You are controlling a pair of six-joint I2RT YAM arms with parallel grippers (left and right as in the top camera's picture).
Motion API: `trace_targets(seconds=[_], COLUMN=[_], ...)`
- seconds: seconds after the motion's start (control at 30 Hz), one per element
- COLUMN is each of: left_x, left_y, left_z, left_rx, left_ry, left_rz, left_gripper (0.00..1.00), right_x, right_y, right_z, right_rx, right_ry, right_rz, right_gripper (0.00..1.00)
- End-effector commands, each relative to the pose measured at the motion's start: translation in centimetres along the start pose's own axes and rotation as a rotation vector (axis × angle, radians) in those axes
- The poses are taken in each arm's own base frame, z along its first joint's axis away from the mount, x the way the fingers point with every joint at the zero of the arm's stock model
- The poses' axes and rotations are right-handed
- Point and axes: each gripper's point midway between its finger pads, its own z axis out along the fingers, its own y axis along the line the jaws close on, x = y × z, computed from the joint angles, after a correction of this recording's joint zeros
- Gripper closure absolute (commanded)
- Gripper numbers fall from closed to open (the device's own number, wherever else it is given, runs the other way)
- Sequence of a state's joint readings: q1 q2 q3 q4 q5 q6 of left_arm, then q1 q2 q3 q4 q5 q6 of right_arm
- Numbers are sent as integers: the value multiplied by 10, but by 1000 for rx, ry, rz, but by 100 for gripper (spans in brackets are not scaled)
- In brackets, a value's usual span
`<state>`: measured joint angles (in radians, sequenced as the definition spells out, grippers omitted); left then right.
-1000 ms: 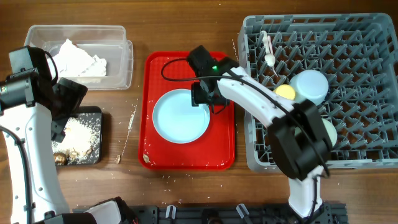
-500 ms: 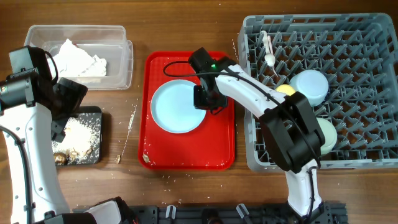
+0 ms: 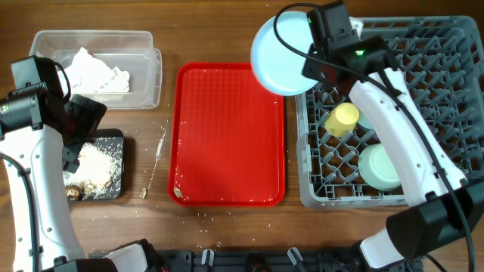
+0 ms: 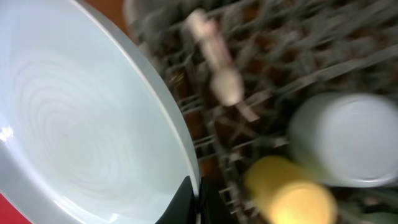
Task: Sort waste into correct bins and load items into the dishwasher rack
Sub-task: 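Lift the plate right and stand it upright in the rack's top-left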
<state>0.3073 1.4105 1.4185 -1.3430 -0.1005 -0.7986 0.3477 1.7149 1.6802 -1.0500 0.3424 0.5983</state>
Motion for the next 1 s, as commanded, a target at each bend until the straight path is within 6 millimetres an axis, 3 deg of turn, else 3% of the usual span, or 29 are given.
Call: trace_targets(seconds=[0.0,0.1,0.23,0.57,0.73,0.97], left_x=[-5,-5,-5,-5,-5,-5], left_y=[1,1,1,1,1,1], left_z=[-3,-3,-3,-3,-3,-3], left_rx=[-2,-2,-2,-2,-2,-2], left_ry=[-18,-18,-18,-18,-18,-18], left_rz=[2,2,2,2,2,2], left_gripper=[0,0,0,0,0,0], right_x=[-33,-44,-46,-31,-30,-14], right_y=[-49,-69,-72,-60,-57,-35], right_z=[-12,-18,-14,38,38,48], right_rx=[278,407,452,493,478,339], right_ry=[-200,-288,-307,-251,-243,-126], right_rz=[54,77,69,60,58,19], right_gripper=[96,96,96,96,96,92])
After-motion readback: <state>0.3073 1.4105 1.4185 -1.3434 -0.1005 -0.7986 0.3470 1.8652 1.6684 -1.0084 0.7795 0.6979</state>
